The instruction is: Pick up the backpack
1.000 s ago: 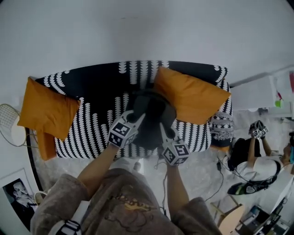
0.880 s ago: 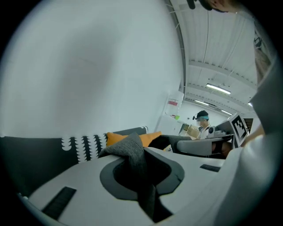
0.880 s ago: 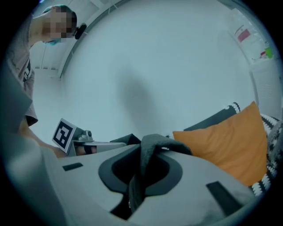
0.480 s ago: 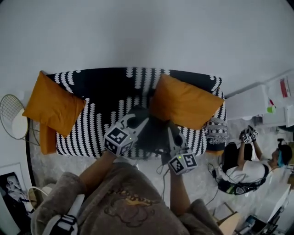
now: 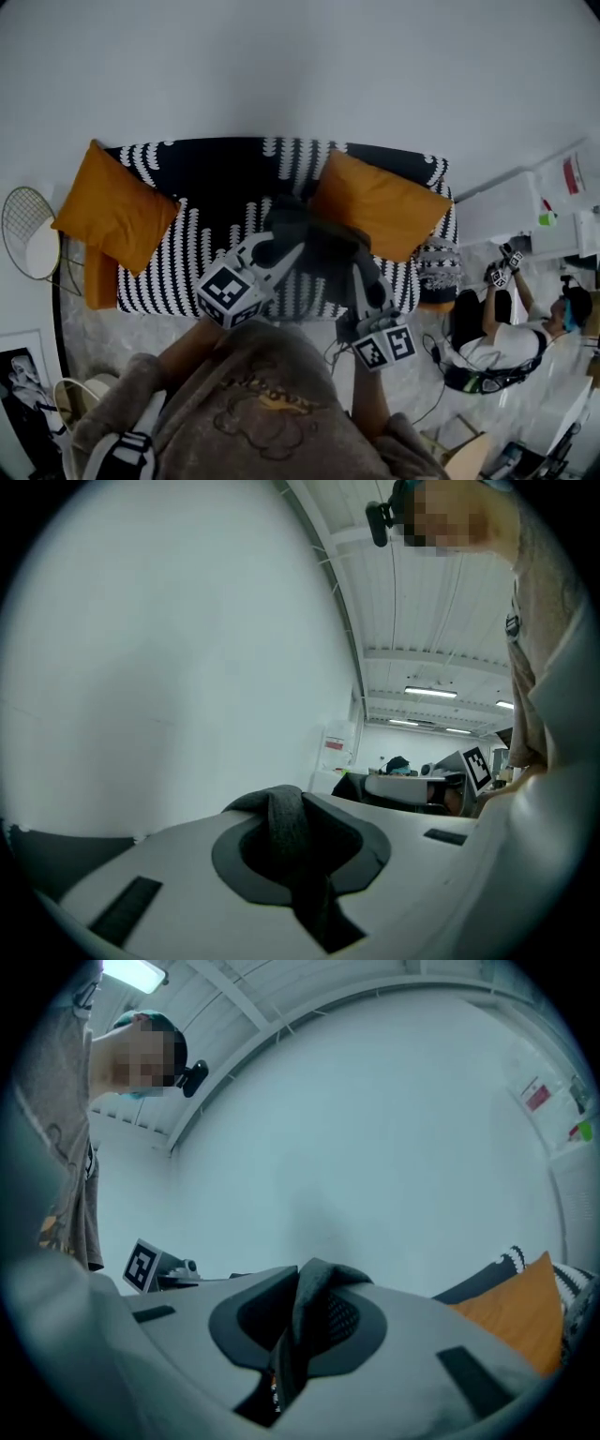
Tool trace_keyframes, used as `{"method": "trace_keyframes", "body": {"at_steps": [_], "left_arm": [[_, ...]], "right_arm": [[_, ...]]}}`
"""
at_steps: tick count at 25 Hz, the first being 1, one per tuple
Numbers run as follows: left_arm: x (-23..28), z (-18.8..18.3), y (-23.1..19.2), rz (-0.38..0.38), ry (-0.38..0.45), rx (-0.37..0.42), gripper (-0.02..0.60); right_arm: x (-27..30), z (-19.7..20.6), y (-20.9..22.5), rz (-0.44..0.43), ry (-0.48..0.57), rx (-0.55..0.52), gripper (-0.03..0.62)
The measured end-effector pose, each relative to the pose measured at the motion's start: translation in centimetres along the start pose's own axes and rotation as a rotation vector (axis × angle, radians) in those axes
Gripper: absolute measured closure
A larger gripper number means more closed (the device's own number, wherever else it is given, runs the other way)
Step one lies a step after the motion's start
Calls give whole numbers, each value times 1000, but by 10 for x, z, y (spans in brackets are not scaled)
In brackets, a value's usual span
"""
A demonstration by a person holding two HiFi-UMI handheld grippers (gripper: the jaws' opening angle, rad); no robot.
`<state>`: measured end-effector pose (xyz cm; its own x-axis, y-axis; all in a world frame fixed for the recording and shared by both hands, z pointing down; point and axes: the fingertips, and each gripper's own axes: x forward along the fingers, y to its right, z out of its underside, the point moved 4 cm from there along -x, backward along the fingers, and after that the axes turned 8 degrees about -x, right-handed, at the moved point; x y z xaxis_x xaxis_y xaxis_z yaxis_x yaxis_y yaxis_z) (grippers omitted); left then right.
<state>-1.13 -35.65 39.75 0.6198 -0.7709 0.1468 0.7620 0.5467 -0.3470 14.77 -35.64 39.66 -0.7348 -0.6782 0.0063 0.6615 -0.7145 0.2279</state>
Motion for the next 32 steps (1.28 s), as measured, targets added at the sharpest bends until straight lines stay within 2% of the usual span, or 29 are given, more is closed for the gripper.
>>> {"method": "trace_keyframes", "body": {"at_steps": [5, 10, 20, 26, 32], "left_arm": [[-28, -30, 36, -4, 74, 47, 551], [-57, -40, 73, -58, 117, 40, 549], [-123, -1, 147, -139, 94, 3, 551], [-162, 16, 186, -130, 63, 13, 549], [-192, 30, 225, -91, 66, 57, 549]], "right_arm": [[-20, -36, -23, -38, 63, -45, 565], [-47, -53, -43, -110, 77, -74, 565], [-123, -42, -92, -199, 26, -18, 563], [-161, -38, -125, -205, 14, 20, 562], [-200, -34, -155, -154, 48, 55, 562]]}}
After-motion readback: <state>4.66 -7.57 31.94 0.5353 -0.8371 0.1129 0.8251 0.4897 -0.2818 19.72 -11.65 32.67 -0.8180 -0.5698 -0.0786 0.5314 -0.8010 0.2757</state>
